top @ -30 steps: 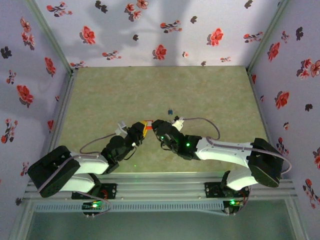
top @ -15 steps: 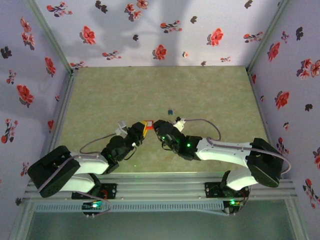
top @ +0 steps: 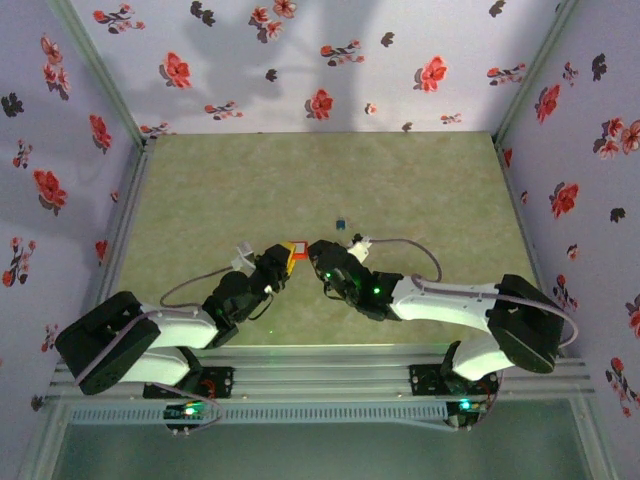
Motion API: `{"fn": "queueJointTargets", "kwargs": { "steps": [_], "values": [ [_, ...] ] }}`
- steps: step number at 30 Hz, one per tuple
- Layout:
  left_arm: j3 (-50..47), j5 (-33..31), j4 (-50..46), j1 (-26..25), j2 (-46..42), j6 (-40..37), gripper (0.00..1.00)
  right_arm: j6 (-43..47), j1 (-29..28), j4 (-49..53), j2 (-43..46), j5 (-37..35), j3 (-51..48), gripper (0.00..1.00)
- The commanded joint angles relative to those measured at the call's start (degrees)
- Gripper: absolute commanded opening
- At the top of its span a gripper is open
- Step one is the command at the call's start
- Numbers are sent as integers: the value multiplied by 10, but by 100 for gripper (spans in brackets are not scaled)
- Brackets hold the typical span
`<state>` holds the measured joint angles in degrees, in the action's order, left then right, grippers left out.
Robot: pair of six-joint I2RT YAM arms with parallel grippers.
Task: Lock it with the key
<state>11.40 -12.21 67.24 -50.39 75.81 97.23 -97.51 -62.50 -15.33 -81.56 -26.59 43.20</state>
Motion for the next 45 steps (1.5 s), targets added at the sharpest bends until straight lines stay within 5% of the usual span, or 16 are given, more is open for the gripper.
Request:
{"fn": "queueJointTargets", "kwargs": {
  "steps": [1, 23, 45],
  "values": [
    [17, 1, 32, -6, -5, 9, 0, 30, 3, -49, -14, -6, -16, 16],
    [20, -38, 6, -32, 2, 87, 0, 84, 3, -216, -64, -14, -70, 0],
    [26, -57, -15, -37, -2, 59, 0, 128, -15, -318, -84, -81, -111, 0]
  ]
}}
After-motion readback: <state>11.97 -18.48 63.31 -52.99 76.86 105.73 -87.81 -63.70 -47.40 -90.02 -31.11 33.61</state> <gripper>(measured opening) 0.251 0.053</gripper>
